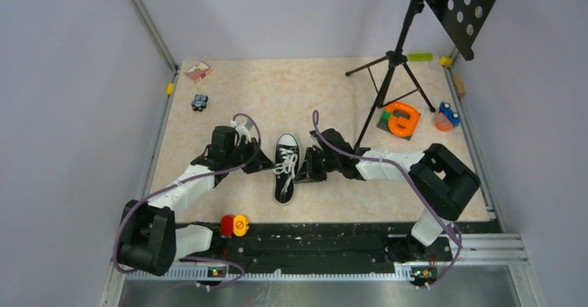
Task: Tie the shoes
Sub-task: Tie the shoelace on the shoe.
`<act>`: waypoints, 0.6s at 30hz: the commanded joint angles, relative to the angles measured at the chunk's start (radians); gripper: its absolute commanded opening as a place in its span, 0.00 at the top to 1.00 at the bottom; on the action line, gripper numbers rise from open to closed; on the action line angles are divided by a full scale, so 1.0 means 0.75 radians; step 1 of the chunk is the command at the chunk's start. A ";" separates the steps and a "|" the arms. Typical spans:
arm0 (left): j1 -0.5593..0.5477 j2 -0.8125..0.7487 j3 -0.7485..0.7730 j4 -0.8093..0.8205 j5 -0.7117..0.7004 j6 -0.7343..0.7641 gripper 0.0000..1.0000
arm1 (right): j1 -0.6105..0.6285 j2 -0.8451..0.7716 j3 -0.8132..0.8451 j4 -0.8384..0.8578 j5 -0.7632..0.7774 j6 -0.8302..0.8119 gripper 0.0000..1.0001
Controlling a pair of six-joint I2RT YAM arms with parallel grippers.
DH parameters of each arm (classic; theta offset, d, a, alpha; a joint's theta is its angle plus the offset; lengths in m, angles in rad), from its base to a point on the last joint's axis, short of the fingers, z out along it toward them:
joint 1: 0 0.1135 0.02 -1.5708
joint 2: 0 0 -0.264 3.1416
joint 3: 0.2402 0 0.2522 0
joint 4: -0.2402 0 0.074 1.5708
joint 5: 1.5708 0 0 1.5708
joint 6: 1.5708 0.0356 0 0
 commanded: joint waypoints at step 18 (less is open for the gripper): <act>-0.002 0.042 0.071 0.069 0.006 -0.015 1.00 | 0.033 -0.121 -0.012 -0.123 -0.076 -0.136 1.00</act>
